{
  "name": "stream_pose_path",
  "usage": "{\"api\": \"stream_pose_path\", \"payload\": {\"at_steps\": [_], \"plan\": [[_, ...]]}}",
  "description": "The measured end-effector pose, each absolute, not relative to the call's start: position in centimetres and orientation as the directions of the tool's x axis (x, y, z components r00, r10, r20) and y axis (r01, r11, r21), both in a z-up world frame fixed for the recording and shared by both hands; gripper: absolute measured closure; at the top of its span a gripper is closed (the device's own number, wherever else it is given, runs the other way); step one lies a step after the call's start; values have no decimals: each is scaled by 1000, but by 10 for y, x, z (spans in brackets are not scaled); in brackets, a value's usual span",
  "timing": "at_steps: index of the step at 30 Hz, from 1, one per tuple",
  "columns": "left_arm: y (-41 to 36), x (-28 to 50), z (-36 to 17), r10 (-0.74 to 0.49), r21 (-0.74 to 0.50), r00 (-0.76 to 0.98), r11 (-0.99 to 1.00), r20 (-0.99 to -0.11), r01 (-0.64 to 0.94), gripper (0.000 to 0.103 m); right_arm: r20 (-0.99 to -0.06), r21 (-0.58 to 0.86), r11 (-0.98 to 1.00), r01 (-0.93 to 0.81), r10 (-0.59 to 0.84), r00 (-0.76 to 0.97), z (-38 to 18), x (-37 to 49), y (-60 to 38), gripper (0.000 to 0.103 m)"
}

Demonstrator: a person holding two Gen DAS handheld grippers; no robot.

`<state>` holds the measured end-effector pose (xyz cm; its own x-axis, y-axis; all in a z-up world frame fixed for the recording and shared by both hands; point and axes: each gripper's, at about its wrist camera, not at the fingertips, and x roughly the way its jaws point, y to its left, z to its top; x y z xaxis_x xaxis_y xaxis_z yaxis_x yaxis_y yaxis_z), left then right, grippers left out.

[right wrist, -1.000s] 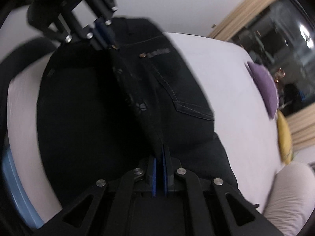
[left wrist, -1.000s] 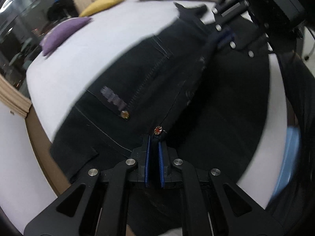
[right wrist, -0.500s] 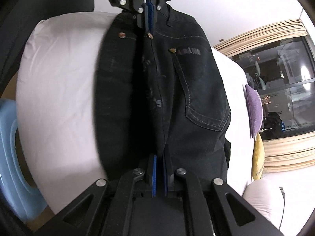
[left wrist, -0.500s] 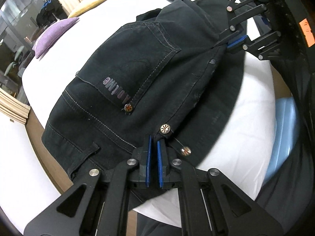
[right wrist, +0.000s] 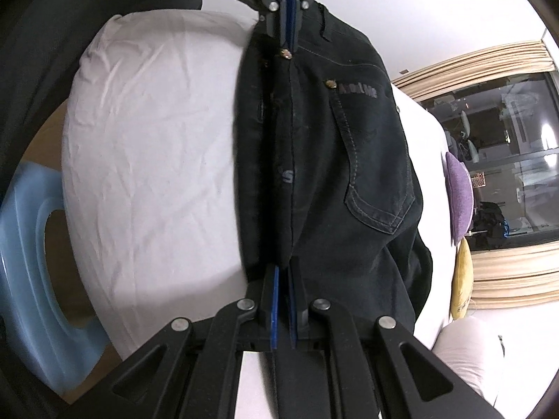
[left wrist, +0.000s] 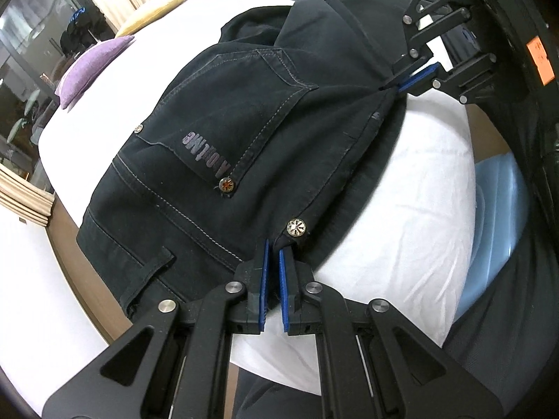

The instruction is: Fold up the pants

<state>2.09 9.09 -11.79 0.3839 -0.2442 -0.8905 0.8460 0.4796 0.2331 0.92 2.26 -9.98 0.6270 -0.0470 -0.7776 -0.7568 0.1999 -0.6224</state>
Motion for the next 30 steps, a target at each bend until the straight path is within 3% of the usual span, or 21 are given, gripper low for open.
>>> {"api": "stream_pose_path", "payload": {"at_steps": [8,20,25,30], "plan": [[92,15,-120,-245,239,400,498,-883,833,98,-778,-622,204,-756,-50,627,-103,8,25,97],[111,12,-95,-193,206,362,547,-912,811,86,-791,-602,247,-760,-53,610,-113,18,29,96],[110,26,-61,-291,117,378,638,-879,761,86,-786,-605,265,-751,-51,616,-113,20,30,96],[51,46,-59,-394,40,401,671,-827,741,86,-775,-616,294,-731,-56,630,-115,19,31,96]]}}
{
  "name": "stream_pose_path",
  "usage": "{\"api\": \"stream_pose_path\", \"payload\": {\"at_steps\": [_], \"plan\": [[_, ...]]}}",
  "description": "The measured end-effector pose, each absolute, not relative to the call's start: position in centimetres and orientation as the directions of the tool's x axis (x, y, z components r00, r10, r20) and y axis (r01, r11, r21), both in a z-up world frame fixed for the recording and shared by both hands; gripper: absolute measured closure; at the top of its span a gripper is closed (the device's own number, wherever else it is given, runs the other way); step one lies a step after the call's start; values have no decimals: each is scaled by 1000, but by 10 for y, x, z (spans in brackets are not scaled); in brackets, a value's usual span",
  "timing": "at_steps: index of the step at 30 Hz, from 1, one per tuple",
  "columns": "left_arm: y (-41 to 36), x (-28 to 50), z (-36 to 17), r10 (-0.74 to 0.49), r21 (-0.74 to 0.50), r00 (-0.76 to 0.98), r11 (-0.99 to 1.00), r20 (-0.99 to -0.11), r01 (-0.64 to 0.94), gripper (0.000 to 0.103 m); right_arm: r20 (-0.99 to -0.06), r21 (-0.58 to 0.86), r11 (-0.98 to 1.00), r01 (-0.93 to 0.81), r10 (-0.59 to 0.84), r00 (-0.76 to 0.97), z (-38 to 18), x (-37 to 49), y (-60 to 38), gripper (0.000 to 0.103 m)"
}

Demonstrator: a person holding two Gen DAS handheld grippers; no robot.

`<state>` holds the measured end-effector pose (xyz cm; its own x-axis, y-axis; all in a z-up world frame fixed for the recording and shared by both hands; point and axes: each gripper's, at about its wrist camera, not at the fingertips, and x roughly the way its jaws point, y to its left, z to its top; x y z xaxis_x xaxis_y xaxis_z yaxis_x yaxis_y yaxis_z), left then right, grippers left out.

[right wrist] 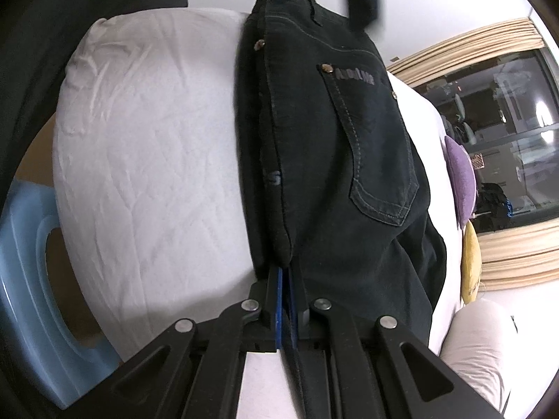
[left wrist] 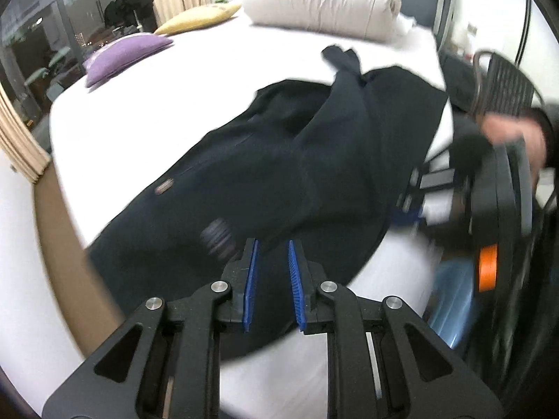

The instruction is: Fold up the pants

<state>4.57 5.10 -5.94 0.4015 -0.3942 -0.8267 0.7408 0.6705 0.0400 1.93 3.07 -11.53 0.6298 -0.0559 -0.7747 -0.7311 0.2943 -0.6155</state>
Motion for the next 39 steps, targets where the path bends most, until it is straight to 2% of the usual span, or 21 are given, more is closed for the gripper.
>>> {"api": "stream_pose_path", "payload": {"at_steps": [3,6,8,10,11,12,13,15,18,19,22,24,27,29,37,38,39], "plan": [[12,55,-87,-349,63,395,676,-850,734,86,-774,-606,335,-721,-40,632,-114,20,28,95],[-2,61,-129,-255,95,365,691,-895,716,86,-770,-597,376,-709,-21,637,-112,20,25,95],[2,57,-135,-270,87,390,717,-881,692,86,-769,-585,415,-697,-11,639,-107,20,20,91],[7,61,-135,-285,29,365,753,-886,658,86,-788,-517,511,-686,29,615,-93,25,6,75],[9,62,-135,-288,19,359,757,-888,654,86,-804,-450,578,-681,68,590,-83,30,-4,49],[10,63,-136,-291,7,351,761,-890,649,86,-817,-350,682,-642,114,566,-71,35,-19,31],[10,65,-137,-293,-4,343,766,-893,643,86,-812,-217,773,-596,196,550,-55,43,-44,29],[10,68,-139,-290,-15,333,773,-897,634,86,-795,-58,880,-471,245,555,-39,61,-89,29],[7,71,-142,-292,-35,324,789,-900,614,86,-749,200,967,-161,256,611,-22,96,-185,31],[7,73,-142,-292,-39,324,794,-900,607,87,-725,313,949,-31,260,637,-20,107,-226,32],[6,72,-142,-288,-40,332,806,-898,591,87,-645,572,793,210,277,712,-27,129,-318,33],[7,71,-143,-288,-43,334,810,-897,584,87,-627,659,684,312,271,730,-41,142,-362,34],[8,72,-142,-291,-53,328,814,-899,579,87,-619,719,569,399,262,740,-60,160,-402,37],[13,74,-141,-295,-60,323,815,-899,577,87,-627,730,531,431,268,731,-71,174,-416,42],[14,77,-139,-305,-75,313,814,-900,576,87,-676,698,543,467,283,681,-98,211,-436,43],[15,76,-139,-306,-76,313,814,-899,576,87,-677,698,541,469,283,680,-100,214,-440,44],[15,76,-139,-307,-78,313,815,-899,575,87,-673,701,540,465,287,681,-101,214,-443,50]]}}
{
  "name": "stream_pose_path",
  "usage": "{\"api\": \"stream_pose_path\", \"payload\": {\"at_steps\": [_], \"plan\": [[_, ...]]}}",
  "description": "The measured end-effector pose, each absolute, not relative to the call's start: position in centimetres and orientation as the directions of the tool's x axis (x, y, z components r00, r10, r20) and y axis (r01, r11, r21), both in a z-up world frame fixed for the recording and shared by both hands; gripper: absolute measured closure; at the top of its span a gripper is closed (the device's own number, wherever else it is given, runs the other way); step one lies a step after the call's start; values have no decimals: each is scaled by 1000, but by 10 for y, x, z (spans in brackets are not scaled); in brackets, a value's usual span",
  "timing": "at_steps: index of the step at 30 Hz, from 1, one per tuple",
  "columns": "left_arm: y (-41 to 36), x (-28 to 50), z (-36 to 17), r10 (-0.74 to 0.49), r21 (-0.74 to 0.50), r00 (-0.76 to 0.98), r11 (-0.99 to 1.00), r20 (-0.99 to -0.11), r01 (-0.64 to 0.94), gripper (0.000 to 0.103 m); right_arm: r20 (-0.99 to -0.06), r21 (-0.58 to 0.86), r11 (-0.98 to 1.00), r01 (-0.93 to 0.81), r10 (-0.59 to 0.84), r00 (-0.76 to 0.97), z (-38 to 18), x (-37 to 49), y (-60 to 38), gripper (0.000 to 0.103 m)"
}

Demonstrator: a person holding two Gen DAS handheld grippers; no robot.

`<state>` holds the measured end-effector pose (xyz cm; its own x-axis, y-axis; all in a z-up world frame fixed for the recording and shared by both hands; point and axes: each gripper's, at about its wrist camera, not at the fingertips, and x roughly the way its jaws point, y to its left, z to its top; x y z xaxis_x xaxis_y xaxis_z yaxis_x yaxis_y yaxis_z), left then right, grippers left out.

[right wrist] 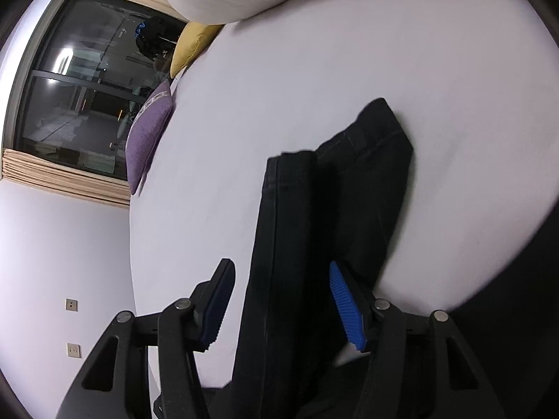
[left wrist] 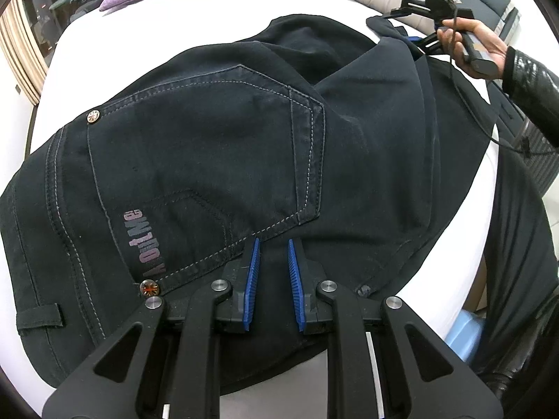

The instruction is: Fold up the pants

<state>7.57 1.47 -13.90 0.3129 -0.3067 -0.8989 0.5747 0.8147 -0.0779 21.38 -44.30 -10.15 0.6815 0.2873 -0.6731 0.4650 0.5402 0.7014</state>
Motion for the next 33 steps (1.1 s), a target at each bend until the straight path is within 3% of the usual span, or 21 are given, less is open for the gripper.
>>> {"api": "stream_pose_path", "payload": {"at_steps": [1,2,3,6,10,16,18,20,23,26,30,33], "plan": [[13,76,-139,-308,-80,313,815,-899,573,87,-668,706,543,455,297,682,-102,217,-443,57],[13,76,-139,-309,-82,312,816,-898,573,87,-663,711,547,441,313,680,-103,222,-443,79],[13,76,-139,-311,-84,312,816,-898,572,87,-664,711,553,435,325,673,-104,226,-441,94],[15,78,-139,-316,-90,312,817,-896,569,87,-657,705,587,398,331,677,-97,228,-433,98],[17,79,-138,-320,-95,307,815,-896,572,86,-600,718,620,316,320,733,-53,222,-422,98],[30,89,-137,-365,-167,277,821,-889,546,86,-342,766,632,114,251,906,67,141,-442,99],[35,91,-138,-381,-190,271,822,-884,537,86,-318,771,623,132,196,928,72,92,-455,99],[39,92,-138,-389,-201,268,822,-881,533,86,-366,766,607,212,141,920,47,49,-468,99],[44,94,-137,-392,-208,261,821,-882,532,86,-547,732,511,452,44,836,-24,-4,-494,99],[44,96,-133,-381,-196,257,819,-888,539,86,-636,692,437,575,-7,771,-74,-39,-500,99],[35,98,-130,-367,-186,261,829,-893,528,86,-650,671,452,588,-21,759,-83,-42,-490,98],[34,96,-128,-359,-181,270,838,-893,515,86,-653,663,480,575,-4,757,-77,-37,-485,90]]}}
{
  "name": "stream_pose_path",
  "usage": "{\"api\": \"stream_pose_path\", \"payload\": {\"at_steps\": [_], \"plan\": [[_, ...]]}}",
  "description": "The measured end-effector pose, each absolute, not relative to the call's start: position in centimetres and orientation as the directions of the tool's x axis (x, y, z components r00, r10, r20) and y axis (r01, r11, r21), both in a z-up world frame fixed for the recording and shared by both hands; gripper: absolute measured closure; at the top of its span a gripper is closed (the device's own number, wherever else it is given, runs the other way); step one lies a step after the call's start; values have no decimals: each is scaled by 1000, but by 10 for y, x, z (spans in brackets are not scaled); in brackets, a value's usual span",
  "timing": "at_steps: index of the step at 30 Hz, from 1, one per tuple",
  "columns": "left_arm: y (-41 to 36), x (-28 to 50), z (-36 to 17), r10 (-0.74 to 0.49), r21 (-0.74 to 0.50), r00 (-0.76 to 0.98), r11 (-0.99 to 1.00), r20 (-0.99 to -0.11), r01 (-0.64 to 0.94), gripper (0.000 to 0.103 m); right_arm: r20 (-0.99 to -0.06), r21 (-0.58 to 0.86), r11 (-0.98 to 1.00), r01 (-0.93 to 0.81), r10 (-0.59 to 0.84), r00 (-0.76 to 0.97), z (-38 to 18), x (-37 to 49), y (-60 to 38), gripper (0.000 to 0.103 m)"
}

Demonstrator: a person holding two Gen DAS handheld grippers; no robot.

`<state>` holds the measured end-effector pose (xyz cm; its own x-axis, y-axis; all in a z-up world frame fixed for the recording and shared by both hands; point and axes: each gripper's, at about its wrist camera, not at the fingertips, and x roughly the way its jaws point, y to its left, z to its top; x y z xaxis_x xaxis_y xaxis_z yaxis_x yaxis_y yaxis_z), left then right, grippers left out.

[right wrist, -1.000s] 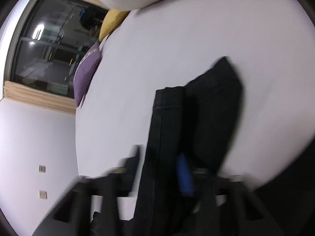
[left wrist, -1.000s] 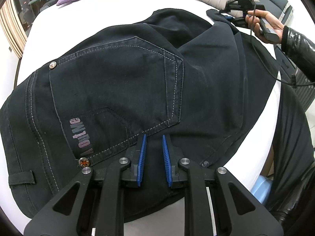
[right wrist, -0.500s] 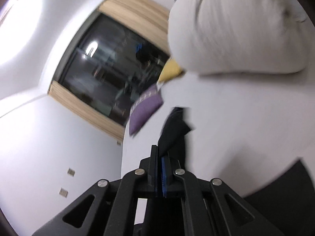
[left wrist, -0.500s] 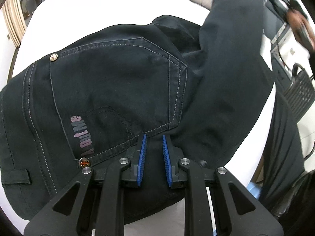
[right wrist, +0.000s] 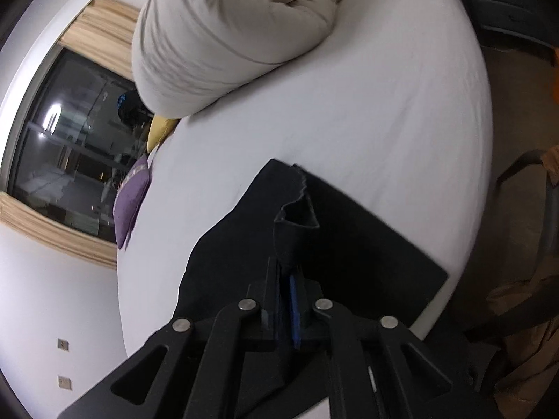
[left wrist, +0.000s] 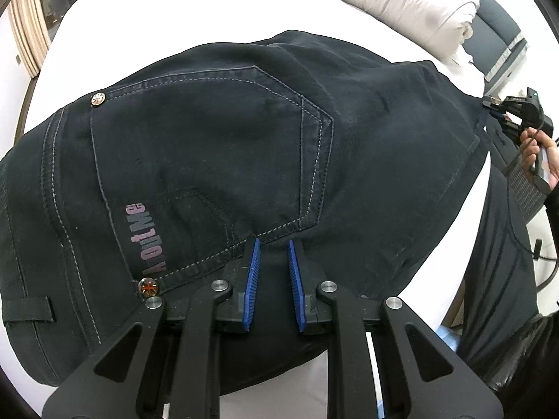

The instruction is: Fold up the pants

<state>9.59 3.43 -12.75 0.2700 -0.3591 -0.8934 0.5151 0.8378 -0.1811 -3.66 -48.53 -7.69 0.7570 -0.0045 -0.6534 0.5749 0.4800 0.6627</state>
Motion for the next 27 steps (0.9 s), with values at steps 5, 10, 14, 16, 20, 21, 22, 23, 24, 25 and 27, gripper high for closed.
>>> {"api": "stream_pose_path", "payload": {"at_steps": [5,10,14,16,20,21,22,23,24,25,27], "plan": [[36,91,-132,-352,-174,278,842,-894,510,86,-691,639,487,596,21,723,-92,-16,-474,68],[37,92,-132,-350,-171,276,842,-895,512,86,-727,589,515,623,1,687,-103,-32,-479,99],[36,94,-131,-343,-164,266,836,-901,524,86,-736,548,562,620,-28,676,-90,-37,-474,100],[35,95,-130,-340,-160,260,832,-904,532,86,-744,524,575,628,-50,667,-85,-44,-470,100],[31,96,-130,-337,-156,253,825,-907,543,86,-774,503,549,668,-58,631,-92,-53,-473,100],[30,96,-130,-337,-156,252,825,-907,544,86,-788,490,538,686,-63,612,-99,-55,-477,100],[30,97,-130,-338,-157,250,823,-907,545,86,-798,483,527,699,-63,599,-106,-57,-481,100],[29,97,-130,-338,-157,248,823,-908,546,86,-807,478,512,714,-65,587,-112,-55,-485,101],[29,96,-130,-339,-158,247,822,-908,546,86,-813,469,501,727,-75,577,-116,-55,-489,101],[30,96,-130,-339,-158,247,822,-908,547,86,-819,456,503,734,-84,567,-118,-55,-490,102],[30,96,-130,-341,-160,248,822,-907,546,86,-835,417,536,734,-92,542,-117,-49,-491,100]]}}
